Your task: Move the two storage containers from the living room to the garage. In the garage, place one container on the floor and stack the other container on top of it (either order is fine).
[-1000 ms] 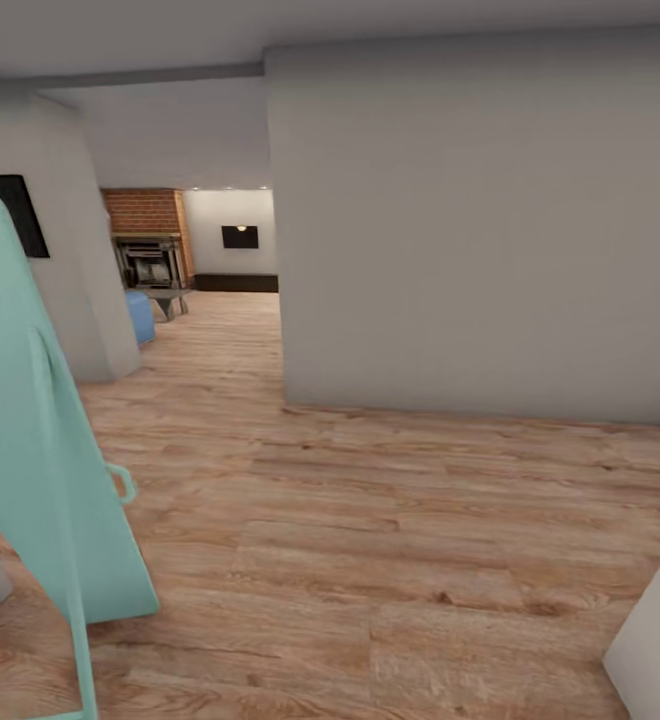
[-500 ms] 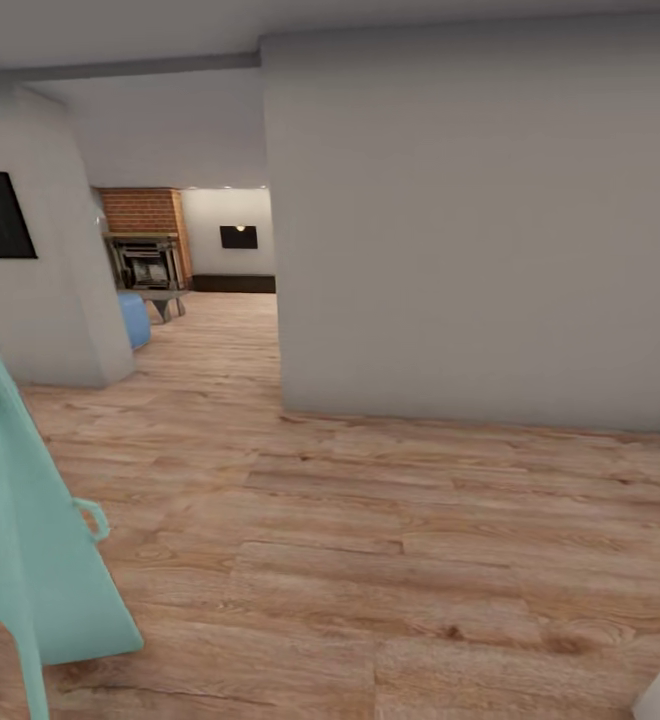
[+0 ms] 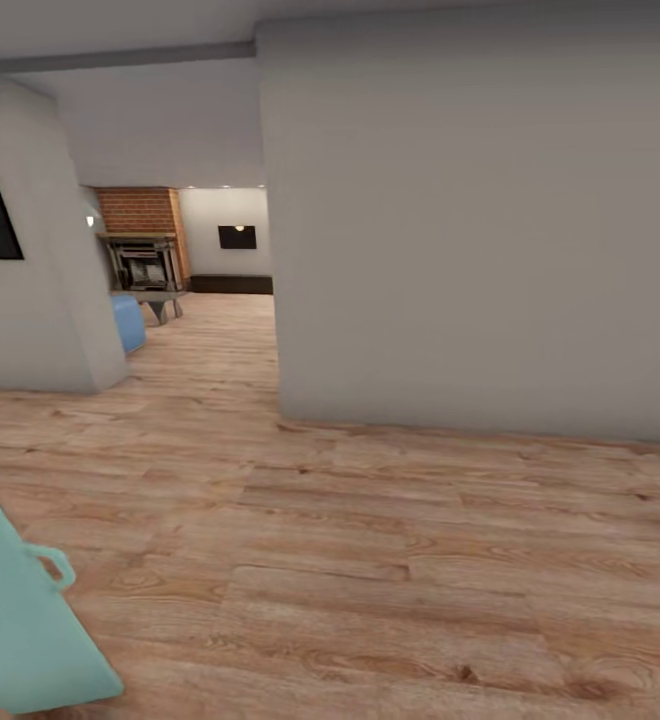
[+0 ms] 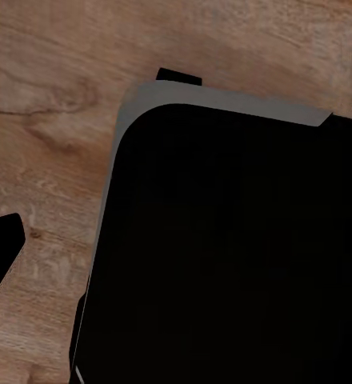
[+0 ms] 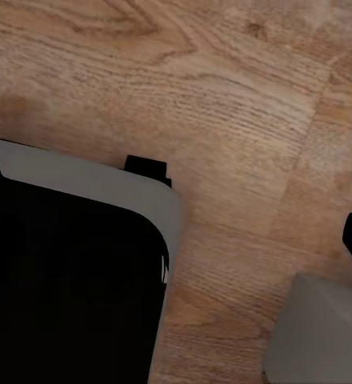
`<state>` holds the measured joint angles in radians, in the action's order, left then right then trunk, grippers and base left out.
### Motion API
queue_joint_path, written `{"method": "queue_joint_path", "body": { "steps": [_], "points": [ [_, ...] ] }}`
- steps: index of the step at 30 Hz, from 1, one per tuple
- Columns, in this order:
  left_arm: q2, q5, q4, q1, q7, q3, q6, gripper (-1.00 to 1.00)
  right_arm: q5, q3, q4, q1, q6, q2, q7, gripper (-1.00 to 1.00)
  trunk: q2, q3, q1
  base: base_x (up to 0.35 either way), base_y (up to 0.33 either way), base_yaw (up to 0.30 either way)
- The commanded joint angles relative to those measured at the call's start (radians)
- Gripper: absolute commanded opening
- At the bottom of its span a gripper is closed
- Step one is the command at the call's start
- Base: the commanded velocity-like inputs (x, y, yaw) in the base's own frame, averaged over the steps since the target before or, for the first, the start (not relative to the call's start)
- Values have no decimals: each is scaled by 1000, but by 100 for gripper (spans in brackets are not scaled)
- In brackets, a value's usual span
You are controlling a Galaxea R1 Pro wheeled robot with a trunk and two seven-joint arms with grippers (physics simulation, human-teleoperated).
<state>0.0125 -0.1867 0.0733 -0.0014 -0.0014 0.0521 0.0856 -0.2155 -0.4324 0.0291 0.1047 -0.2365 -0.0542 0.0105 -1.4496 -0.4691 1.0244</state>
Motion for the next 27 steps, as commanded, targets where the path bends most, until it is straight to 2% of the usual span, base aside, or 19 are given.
{"method": "queue_joint_path", "body": {
  "steps": [1, 27],
  "points": [
    [0, -2, 0, 0, 0, 5, 2, 100, -8, -9, 3, 1, -6, 1, 0, 100, 0, -1, 1, 323, 0, 0],
    [0, -2, -1, 0, 0, 5, 2, 100, -8, -9, 3, 1, -4, 0, 9, 100, 0, -1, 1, 323, 0, 0]
  ]
}}
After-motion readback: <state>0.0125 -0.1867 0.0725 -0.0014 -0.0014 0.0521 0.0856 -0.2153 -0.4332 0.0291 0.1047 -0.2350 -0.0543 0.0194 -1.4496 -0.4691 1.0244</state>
